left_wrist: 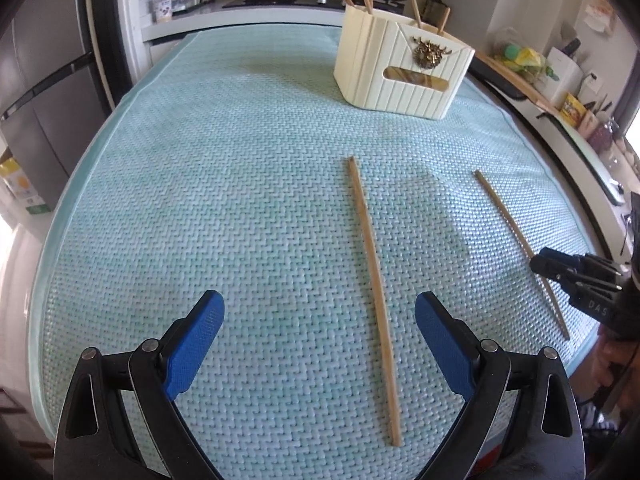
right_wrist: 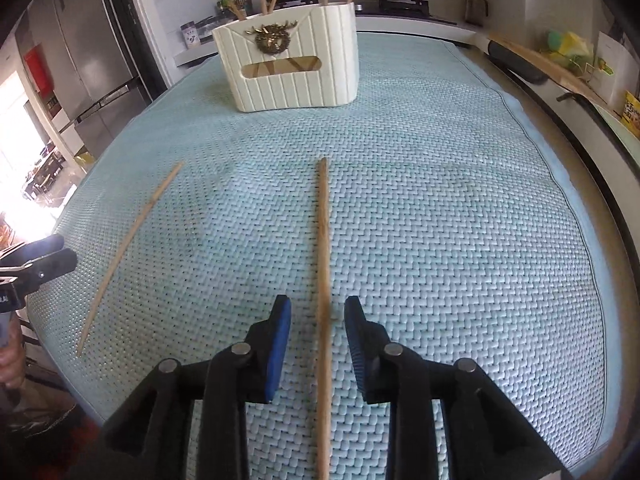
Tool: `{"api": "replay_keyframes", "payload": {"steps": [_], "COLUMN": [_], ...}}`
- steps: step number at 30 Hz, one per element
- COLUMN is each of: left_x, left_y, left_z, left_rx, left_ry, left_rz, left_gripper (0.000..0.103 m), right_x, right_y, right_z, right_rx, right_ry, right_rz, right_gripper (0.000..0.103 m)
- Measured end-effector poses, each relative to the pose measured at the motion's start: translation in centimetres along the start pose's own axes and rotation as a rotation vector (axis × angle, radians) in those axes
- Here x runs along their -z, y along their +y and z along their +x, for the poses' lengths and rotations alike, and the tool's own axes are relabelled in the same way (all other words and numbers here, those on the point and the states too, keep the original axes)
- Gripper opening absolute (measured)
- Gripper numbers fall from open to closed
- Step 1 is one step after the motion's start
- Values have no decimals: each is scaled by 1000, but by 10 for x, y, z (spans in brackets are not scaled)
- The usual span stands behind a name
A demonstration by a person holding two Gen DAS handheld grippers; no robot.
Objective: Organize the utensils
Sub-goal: 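Grasp a wooden chopstick with the right tool while the left tool grips the last chopstick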
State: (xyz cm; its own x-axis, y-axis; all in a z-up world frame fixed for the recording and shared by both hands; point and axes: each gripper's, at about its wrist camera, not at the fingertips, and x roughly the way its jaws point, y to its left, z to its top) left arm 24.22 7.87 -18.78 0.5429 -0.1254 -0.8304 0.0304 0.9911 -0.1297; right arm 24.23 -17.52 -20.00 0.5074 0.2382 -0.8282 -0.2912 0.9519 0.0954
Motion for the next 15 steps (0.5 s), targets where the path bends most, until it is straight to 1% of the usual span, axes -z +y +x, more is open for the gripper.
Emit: {"api": "replay_keyframes", "payload": {"steps": [2,4,7,8,10,13,14,15], "left_x": [-7,-14,-26,-30,-40,-55,-60,-65], "left_y": [-1,-3,-8,-9,-13,-18,-19,-20], "left_z": [13,27,45,51,57,66,68,70], "left_rx": [6,-1,-35,-43,-63,-73,-66,-66], "left_ry": [21,39,64,75,76,88,93,98], "left_rz": [6,18,53,61,84,108,112,117], "left_gripper": [97,96,90,85,84,72,66,58], "right_x": [-5,-9,-18,-22,-29,-46,-53,-60], "right_y": [6,8,9,10,9,8,7,6], "right_z": [8,15,21,24,28,38,42,46], "right_rx": [26,59,65,63,53,44,39,35], "right_ry": [15,13,17,22,34,51,58,65], "right_rz": [-42,-70,-97,-105,-121,-144,-150,-154], "right_gripper": [35,35,35,35,35,32,28,22]}}
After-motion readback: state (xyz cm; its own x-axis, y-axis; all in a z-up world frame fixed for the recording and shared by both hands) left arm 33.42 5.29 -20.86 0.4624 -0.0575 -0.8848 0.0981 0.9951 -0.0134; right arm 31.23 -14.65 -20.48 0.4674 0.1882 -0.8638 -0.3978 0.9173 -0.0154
